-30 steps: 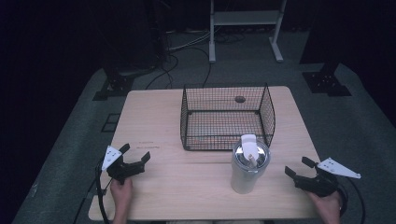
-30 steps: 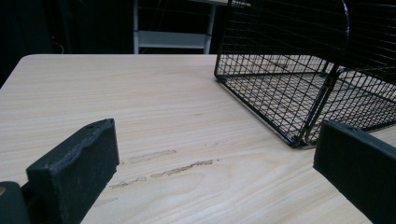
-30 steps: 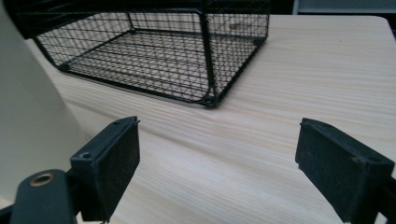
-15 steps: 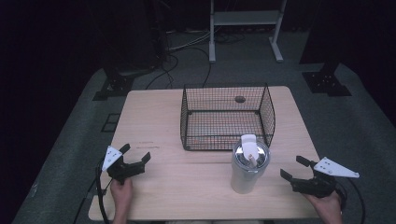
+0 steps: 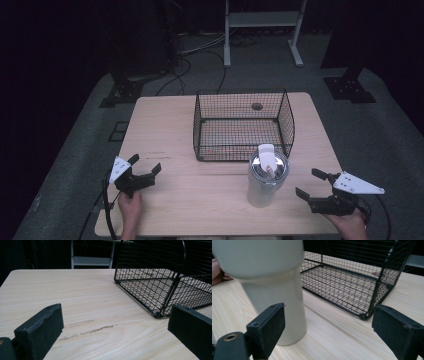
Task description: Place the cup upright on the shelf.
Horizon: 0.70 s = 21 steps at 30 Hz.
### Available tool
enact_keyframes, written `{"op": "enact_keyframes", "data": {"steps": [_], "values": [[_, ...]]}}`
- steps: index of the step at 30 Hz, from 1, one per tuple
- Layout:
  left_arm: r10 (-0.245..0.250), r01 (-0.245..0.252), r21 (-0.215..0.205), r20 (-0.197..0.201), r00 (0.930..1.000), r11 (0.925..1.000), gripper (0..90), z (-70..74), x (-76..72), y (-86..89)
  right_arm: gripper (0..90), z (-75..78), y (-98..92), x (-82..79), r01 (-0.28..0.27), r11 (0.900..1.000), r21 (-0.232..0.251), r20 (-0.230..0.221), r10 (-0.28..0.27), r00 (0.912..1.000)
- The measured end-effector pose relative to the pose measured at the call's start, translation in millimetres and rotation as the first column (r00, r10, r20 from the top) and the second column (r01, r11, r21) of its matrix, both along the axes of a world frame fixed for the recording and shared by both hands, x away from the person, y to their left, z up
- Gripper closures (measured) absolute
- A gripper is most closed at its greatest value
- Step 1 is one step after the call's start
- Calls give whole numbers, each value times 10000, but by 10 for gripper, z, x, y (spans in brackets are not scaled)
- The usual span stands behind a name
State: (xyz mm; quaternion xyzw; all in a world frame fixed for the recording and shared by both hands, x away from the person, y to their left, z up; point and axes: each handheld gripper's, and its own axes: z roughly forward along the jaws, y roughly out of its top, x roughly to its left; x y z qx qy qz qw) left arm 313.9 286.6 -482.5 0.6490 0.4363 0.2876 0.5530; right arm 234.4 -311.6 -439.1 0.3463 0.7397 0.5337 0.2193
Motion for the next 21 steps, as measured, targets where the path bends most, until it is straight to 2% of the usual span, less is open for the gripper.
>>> {"op": "enact_keyframes", "data": {"steps": [8,13,16,21], "values": [[10,-10,-47,-3,10000,10000,0,0,-1,2,110,80,192,-66,-774,9964,-340,100,778,9969],[8,-9,-103,-17,10000,9999,0,-1,0,8,110,68,251,-57,-1049,9941,-255,-67,1048,9945],[7,-7,-105,-14,10000,9999,0,-1,0,8,127,53,339,-57,-1483,9886,-244,-150,1479,9889],[0,0,-80,-10,10000,10000,0,0,-1,8,126,35,435,-48,-1776,9840,-171,-254,1771,9839]]}}
